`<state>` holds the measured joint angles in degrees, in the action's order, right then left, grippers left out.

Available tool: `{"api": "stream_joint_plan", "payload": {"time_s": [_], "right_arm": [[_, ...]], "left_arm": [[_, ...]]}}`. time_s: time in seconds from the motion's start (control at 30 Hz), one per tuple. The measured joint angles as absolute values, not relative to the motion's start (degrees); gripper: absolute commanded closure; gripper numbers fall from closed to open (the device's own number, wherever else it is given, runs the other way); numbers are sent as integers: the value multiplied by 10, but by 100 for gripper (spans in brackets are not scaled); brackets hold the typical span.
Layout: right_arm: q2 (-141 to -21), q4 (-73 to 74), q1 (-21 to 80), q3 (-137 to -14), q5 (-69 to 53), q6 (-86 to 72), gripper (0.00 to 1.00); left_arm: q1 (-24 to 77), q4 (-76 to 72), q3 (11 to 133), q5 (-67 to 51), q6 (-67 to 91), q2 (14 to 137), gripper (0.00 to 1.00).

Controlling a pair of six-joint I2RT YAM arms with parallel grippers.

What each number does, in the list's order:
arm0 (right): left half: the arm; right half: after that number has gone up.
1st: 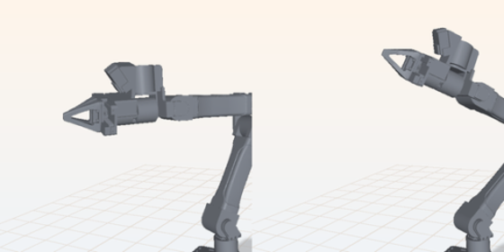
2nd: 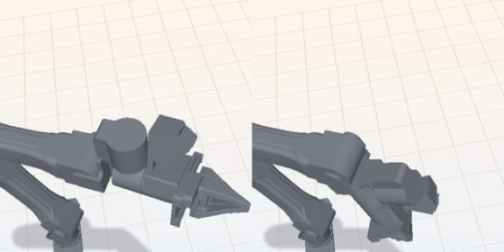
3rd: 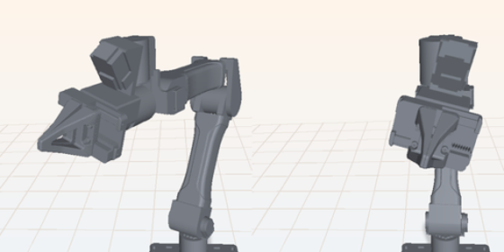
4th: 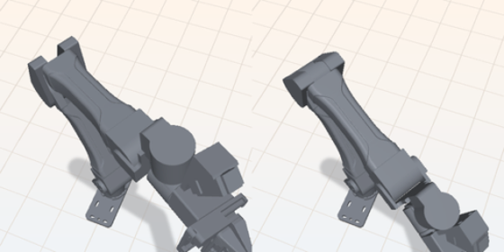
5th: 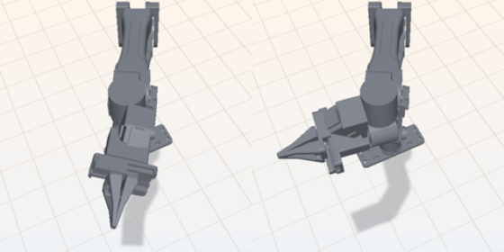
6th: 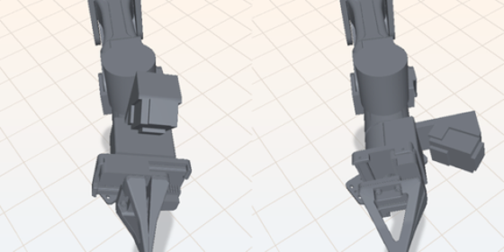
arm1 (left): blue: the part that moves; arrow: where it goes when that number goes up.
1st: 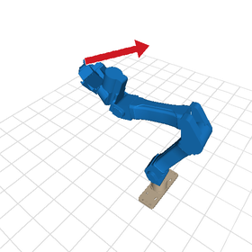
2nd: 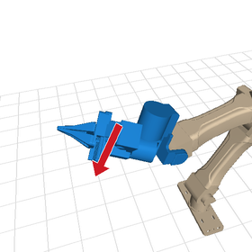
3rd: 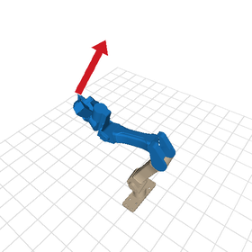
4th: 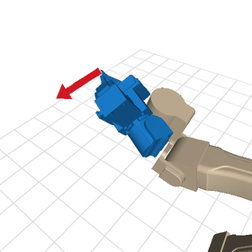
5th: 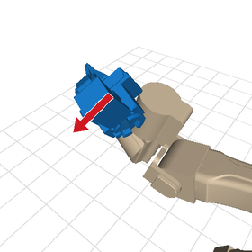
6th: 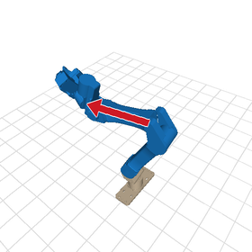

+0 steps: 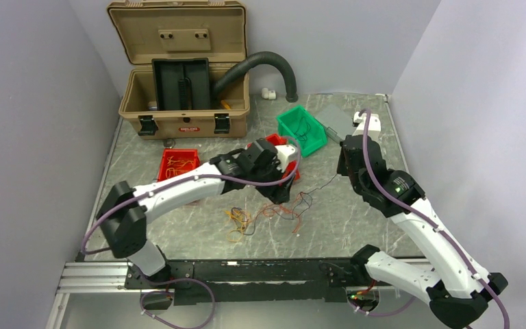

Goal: Untangle the cables

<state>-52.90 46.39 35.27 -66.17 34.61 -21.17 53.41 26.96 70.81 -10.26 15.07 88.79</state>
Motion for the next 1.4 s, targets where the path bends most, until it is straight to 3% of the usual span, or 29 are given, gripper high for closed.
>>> {"api": "stream_joint_plan", "payload": {"time_s": [0.17,0.23,0.33,0.37,0.4,0.43,0.63,0.9,1.23,1.27,1.33,1.4], "right_arm": [[-525,462,353,-665,340,-212,100],[-521,462,353,-667,340,-212,100],[-515,462,353,-669,341,-212,100],[-513,462,353,-670,341,-211,100],[-511,462,353,-672,342,-212,100],[-508,462,353,-673,344,-212,100],[-500,470,349,-676,372,-216,100],[-491,511,326,-670,477,-262,100],[-462,527,308,-668,557,-292,100],[-461,528,308,-668,561,-292,100],[-458,527,308,-670,563,-291,100],[-455,526,308,-671,557,-288,100]], "left_arm": [[541,241,773,-146,154,970,32],[541,223,779,-169,160,997,37],[541,203,778,-200,180,1032,60],[542,199,778,-205,185,1041,72],[542,195,778,-211,192,1051,92],[542,193,778,-216,197,1060,100],[531,214,763,-208,210,1081,100],[388,237,550,-131,239,860,100],[385,282,475,-61,259,782,100],[384,284,474,-59,260,782,94],[384,282,474,-60,260,782,68],[386,275,474,-68,256,780,48]]}}
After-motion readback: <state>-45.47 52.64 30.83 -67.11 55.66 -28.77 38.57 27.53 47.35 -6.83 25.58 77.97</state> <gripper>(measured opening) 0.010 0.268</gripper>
